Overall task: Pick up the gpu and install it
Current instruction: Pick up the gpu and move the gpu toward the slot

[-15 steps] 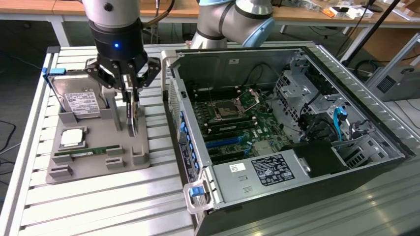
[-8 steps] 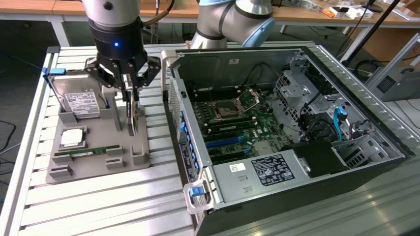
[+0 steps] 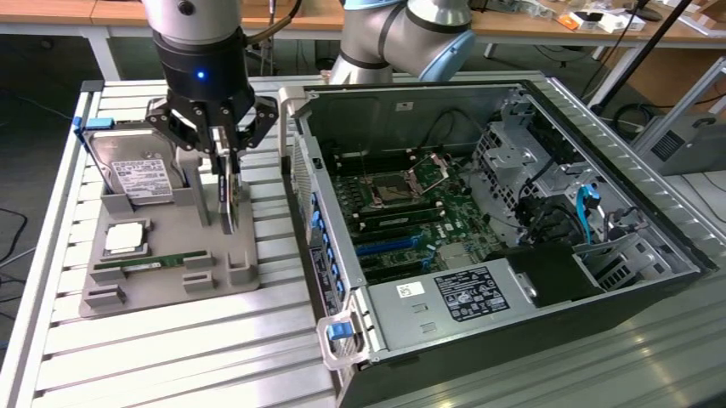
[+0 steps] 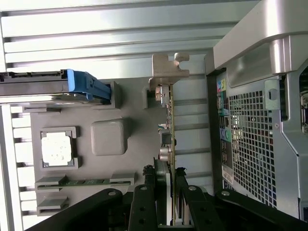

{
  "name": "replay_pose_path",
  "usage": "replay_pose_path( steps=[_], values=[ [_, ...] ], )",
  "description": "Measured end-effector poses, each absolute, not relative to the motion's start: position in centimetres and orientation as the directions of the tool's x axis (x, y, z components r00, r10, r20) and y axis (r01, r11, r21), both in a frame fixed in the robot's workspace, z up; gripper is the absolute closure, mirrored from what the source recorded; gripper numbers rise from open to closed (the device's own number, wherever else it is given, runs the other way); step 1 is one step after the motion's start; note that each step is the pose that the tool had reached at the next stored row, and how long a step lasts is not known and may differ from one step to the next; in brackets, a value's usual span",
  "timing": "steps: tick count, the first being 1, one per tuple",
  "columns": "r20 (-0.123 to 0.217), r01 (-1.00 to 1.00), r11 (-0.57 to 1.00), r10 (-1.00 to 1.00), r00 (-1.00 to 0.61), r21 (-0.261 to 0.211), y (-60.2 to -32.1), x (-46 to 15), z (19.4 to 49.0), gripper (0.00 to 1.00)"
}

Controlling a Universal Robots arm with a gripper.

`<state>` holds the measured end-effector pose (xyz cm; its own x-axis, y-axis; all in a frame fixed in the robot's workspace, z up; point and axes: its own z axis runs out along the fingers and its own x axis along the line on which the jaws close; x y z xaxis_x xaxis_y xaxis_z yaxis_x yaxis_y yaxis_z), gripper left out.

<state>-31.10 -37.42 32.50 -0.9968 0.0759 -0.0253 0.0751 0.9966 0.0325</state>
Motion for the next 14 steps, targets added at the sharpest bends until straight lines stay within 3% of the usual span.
replay_pose_path(
  steps=[14],
  values=[
    [-0.025, 0.075, 0.997, 0.076, -0.997, 0.033, -37.42, -31.11, 32.81, 0.73]
  ],
)
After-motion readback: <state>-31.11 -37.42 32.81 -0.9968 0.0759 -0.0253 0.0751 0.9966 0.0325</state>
